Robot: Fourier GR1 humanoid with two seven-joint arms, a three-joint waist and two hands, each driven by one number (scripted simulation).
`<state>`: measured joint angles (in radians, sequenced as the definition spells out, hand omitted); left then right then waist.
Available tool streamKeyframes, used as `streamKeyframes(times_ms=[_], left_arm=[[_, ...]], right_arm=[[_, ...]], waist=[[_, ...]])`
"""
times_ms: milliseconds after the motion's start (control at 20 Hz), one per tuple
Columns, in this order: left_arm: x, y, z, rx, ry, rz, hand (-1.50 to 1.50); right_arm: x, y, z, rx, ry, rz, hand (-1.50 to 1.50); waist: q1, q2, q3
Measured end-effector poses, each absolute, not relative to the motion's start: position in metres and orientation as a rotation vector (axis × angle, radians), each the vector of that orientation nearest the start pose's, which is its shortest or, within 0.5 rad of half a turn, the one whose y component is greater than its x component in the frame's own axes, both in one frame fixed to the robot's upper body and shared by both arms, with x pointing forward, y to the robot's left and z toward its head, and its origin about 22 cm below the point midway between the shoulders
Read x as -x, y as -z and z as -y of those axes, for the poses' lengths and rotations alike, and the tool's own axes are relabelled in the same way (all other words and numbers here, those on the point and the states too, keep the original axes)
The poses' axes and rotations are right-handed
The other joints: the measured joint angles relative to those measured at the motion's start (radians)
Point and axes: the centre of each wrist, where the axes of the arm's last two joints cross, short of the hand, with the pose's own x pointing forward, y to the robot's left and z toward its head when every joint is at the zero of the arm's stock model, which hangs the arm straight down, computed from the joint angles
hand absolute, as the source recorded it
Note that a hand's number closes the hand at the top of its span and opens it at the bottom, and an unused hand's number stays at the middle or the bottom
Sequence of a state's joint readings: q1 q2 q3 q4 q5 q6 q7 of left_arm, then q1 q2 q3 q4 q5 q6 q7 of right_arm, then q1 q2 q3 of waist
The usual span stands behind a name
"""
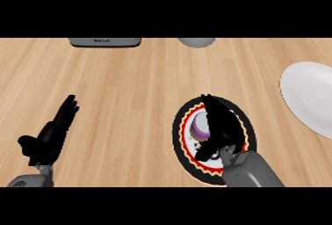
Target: Pick the can from the plate and place it in the plate
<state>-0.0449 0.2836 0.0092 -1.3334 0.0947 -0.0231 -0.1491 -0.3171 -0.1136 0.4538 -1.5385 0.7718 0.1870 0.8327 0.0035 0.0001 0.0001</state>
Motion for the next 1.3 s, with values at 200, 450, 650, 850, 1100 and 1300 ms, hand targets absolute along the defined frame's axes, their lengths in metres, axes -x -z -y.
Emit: streamKeyframes(times_ms=[200,450,650,850,1100,1300], left_arm=[[-0.246,0.02,-0.305,-0.153,0.145,1.52,0.0],[-0.247,0.026,-0.3,-0.147,0.144,1.52,0.0],[-0.25,0.02,-0.3,-0.151,0.142,1.517,0.0],[-0.242,0.024,-0.31,-0.187,0.105,1.509,0.0],[-0.233,0.026,-0.322,-0.229,0.061,1.495,0.0],[-0.229,0.028,-0.325,-0.234,0.051,1.492,0.0]], right_arm=[[-0.277,-0.049,0.123,0.686,-0.993,1.024,1.5],[-0.284,-0.042,0.119,0.654,-1.04,1.066,1.5],[-0.282,-0.036,0.137,0.649,-1.03,1.109,1.5],[-0.277,-0.025,0.248,0.753,-0.939,1.006,1.5],[-0.255,-0.042,0.378,0.923,-0.816,0.914,1.5],[-0.227,-0.074,0.463,1.04,-0.75,0.965,1.5]], waist=[[0.0,-0.003,-0.001],[-0.002,-0.008,-0.004],[-0.005,-0.009,-0.004],[-0.06,-0.008,0.002],[-0.119,-0.008,0.009],[-0.118,-0.008,0.01]])
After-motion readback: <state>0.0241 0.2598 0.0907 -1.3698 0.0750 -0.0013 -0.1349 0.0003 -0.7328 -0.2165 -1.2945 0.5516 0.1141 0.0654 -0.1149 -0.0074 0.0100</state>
